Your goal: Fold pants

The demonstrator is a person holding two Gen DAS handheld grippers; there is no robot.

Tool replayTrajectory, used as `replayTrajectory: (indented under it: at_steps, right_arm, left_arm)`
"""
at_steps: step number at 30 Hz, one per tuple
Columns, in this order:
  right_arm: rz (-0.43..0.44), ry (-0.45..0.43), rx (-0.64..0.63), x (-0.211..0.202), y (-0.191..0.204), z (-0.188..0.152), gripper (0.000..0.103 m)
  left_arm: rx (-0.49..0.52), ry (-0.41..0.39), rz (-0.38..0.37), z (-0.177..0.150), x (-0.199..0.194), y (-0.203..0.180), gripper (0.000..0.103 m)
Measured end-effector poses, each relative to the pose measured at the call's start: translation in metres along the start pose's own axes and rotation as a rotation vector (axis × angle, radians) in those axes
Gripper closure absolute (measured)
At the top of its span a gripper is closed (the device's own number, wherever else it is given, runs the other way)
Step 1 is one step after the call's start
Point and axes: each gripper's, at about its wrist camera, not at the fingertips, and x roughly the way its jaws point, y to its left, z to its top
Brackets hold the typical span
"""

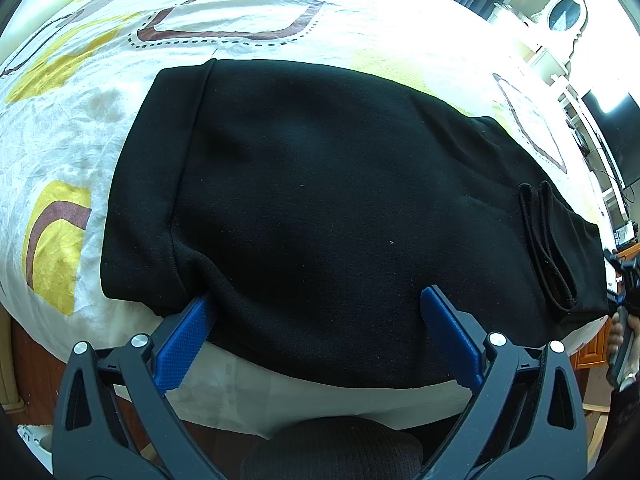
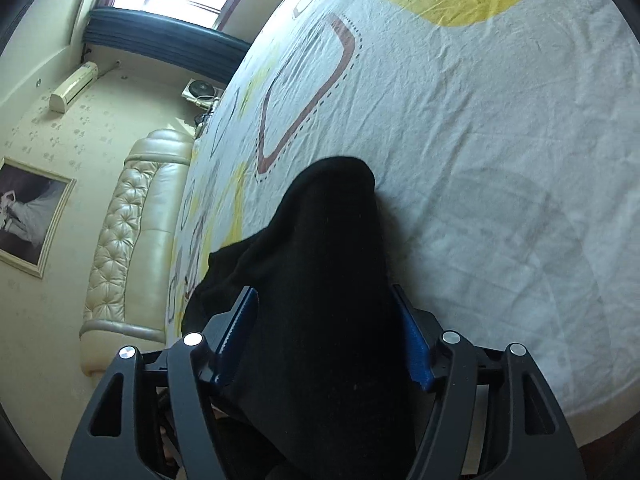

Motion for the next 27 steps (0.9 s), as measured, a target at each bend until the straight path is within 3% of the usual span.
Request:
replayTrajectory:
  at_steps: [4,9,12,15,18,22,27]
  right_arm:
    - [0.02,0.0,-0.01,-0.011,-0.006,-0.023,0.037]
    - [0.062,-0.016,0.066,-0.034,-0.025,-0.047,0.037]
    - [-0.007,-0.03,0.068,-0.048,-0.023,-0.059,0.037]
    - [-0.123,-0.126,0.054,-0.069,-0.013,-0.07,0.036]
    - [-0.179,-0.236,0.081,-0.089,-0.004,-0.077,0.035]
    - [-0.183,-0.348,0.08,-0.104,0.016,-0.082,0.032]
    - [-0.166,-0.346,0.004,-0.088,0.05,-0.088,0.031]
  left_arm:
    - [0.001,0.0,0.0,0.0,0.0,0.0,0.002]
    - [0.002,0.003,-0.003,0.0,-0.001,0.0,0.002]
    - [0.001,0.008,-0.015,0.001,-0.003,0.002,0.002]
    - [-0.04,0.015,-0.055,0.005,-0.009,0.009,0.002]
    - [-0.127,0.008,-0.138,0.011,-0.02,0.026,0.003]
    - [-0.26,-0.006,-0.289,0.019,-0.032,0.061,0.003]
    - [-0.436,-0.036,-0.513,0.02,-0.042,0.107,0.003]
